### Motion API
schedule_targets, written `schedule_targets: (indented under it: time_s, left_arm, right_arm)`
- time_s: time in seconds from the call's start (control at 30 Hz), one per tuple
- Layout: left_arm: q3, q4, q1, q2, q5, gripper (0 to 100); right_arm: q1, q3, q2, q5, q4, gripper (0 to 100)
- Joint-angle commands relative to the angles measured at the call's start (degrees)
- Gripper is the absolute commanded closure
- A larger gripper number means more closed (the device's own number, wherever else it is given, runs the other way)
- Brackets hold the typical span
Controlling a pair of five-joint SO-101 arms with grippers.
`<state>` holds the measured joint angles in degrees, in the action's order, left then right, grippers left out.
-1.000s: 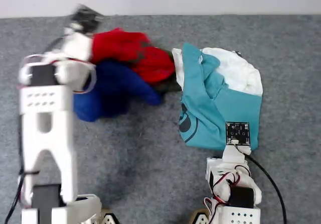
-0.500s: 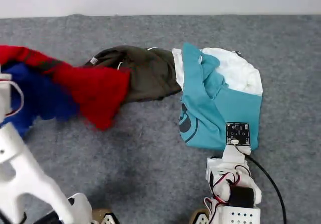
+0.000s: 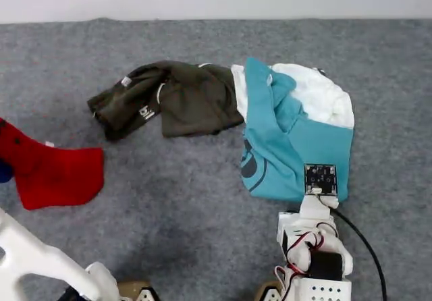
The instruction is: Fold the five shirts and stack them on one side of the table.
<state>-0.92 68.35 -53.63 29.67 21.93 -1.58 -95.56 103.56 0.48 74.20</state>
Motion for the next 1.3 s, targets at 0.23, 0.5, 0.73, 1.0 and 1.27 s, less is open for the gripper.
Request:
schedule_targets:
  time_s: [0.23,0.5,0.73,1.0,1.27]
  left_arm:
    - [13.1,0.4,6.7,2.8,1.0,88]
    - [9.6,13.2,7.1,2.8,5.2,70]
    - [-0.5,20.4,17.4,2.4,5.2,70]
    - [-0.1,21.8,39.7,-3.3,-1.7,70]
    - [-0.4,9.8,51.1,-23.6,-3.2,70]
  right_arm:
    - [-0.5,-0.9,0.0,-0.4,0.5,98.9]
    - [-0.5,-0.9,0.0,-0.4,0.5,98.9]
    - [-0.5,-0.9,0.0,-0.4,0.5,98.9]
    - [-0.5,-0.9,0.0,-0.4,0.5,98.9]
    - [-0.5,-0.9,0.0,-0.4,0.5,98.9]
